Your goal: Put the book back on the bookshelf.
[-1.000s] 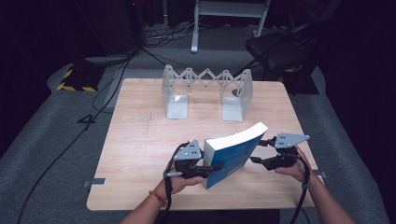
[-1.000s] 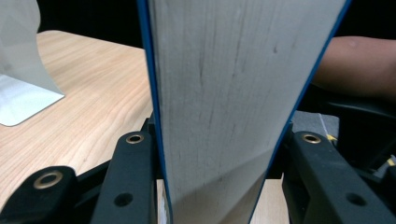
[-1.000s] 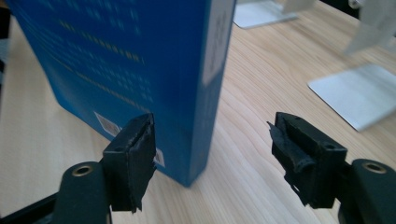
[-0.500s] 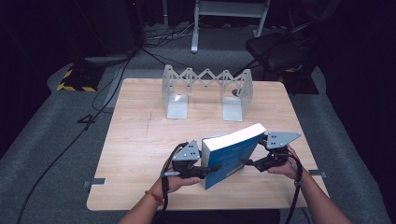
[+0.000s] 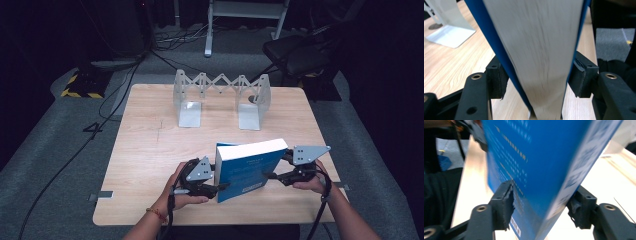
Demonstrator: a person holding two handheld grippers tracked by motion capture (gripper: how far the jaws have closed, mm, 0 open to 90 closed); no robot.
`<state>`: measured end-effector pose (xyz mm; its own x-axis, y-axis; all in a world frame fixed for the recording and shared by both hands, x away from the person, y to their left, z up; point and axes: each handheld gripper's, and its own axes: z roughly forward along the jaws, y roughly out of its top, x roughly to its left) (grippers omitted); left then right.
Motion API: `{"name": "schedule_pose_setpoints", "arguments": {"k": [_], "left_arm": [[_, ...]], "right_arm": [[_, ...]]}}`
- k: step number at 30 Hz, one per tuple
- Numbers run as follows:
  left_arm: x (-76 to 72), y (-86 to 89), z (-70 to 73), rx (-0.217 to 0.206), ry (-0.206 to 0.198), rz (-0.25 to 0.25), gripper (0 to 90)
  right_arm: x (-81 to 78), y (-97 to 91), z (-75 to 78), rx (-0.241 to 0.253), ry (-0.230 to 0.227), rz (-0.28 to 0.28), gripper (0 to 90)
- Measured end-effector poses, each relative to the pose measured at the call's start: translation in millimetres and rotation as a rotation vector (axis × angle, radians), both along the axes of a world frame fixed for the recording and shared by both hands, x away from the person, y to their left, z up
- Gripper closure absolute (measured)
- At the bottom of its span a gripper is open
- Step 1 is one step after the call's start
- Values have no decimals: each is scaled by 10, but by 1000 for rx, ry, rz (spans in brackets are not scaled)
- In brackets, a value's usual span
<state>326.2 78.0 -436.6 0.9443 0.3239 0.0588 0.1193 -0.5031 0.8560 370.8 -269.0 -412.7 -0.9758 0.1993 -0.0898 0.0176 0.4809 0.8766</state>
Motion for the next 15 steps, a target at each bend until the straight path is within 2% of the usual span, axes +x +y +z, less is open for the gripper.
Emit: {"name": "schedule_pose_setpoints", "arguments": {"k": [4,7,11,15], "left_arm": [[-12,0,-98,39,18,10,418],[-26,-25,-162,77,15,15,420],[-33,-25,-186,71,6,21,425],[-35,-28,-191,71,-16,47,426]], "right_arm": [[-85,-44,75,6,-34,34,493],[-149,-42,107,17,-37,69,518],[-228,16,149,14,-34,86,538],[-311,157,195,17,-43,87,564]]}}
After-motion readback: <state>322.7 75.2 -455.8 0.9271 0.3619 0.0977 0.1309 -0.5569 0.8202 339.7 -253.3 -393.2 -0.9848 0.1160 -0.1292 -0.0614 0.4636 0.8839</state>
